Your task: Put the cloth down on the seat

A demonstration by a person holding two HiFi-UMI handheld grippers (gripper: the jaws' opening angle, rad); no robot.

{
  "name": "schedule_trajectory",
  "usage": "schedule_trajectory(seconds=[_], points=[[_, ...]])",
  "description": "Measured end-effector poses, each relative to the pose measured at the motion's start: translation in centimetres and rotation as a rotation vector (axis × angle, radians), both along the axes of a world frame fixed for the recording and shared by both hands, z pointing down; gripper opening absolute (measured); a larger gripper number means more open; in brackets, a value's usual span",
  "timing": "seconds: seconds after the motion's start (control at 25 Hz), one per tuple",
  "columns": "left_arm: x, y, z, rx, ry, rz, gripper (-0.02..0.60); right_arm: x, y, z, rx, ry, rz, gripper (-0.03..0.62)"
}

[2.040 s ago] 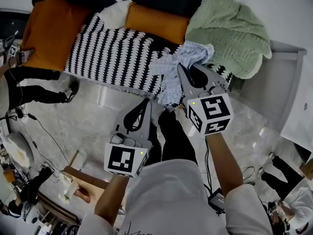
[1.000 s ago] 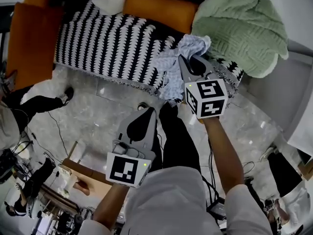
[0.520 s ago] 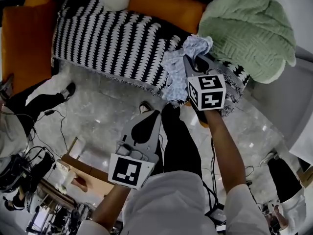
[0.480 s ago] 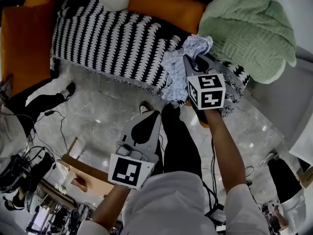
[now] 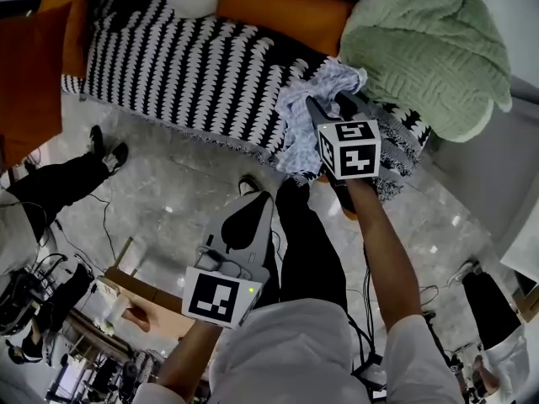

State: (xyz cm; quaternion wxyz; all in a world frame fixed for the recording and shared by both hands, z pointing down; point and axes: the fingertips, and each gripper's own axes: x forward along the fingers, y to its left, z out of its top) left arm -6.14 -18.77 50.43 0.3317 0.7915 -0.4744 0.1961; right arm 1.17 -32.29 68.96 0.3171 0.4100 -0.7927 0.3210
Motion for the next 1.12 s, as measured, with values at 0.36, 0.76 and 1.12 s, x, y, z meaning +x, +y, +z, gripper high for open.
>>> schedule_trajectory(seconds=[0.36, 0.76, 1.12], points=[[0.0, 1.7, 1.0, -0.031, -0.022, 0.013, 0.002, 0.8, 0.7, 1.7, -0.037, 0.021, 0.018, 0.299], [0.3, 0.8, -1.0, 0.032, -0.003, 0.011, 0.002, 1.0, 1.3, -0.4, 0.000, -0.012, 0.054, 0.177], [-0.7, 1.0, -2.5, 0.043, 0.006, 0.025, 0.002, 1.4, 2.7, -4.4, 0.065, -0.045, 0.090, 0.034]])
